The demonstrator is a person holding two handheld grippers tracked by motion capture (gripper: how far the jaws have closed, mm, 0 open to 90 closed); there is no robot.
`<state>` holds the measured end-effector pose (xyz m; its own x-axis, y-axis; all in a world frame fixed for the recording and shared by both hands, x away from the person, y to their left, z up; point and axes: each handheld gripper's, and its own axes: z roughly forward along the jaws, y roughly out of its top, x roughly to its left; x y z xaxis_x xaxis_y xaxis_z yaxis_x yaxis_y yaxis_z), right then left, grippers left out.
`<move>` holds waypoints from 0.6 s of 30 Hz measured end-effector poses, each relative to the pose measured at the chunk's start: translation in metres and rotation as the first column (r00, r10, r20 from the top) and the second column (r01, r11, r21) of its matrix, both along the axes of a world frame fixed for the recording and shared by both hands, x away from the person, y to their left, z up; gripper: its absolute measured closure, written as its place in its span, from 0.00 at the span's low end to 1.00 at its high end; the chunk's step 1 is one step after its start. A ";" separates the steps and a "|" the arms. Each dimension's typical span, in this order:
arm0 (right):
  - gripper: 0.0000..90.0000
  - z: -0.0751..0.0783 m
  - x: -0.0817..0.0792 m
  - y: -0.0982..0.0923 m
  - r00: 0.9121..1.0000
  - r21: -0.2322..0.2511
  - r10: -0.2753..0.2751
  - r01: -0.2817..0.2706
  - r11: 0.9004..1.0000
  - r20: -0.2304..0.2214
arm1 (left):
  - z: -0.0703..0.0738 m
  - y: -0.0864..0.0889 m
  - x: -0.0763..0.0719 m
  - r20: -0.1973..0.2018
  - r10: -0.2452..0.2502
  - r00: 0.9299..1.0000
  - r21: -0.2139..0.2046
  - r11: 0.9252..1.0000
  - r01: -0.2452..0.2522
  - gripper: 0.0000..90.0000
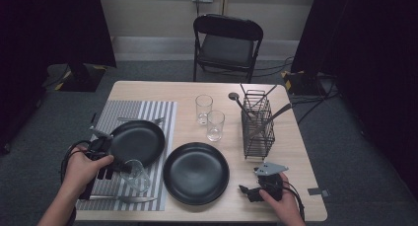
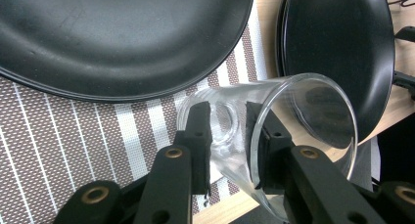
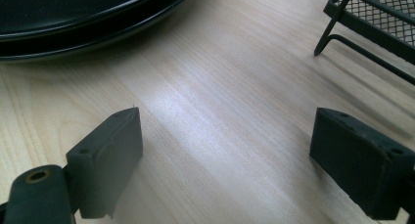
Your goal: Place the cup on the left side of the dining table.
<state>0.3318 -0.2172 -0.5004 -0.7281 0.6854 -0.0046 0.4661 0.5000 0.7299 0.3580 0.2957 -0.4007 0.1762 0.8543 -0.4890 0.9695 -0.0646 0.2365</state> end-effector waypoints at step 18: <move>0.13 0.000 0.000 0.000 1.000 0.000 0.000 0.000 1.000 0.000 | 0.003 -0.004 0.002 -0.008 -0.018 1.000 -0.001 1.000 0.018 0.77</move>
<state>0.3318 -0.2172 -0.5004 -0.7281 0.6855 -0.0043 0.4663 0.4999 0.7299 0.3603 0.2914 -0.3981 0.1878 0.8504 -0.4915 0.9700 -0.0818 0.2290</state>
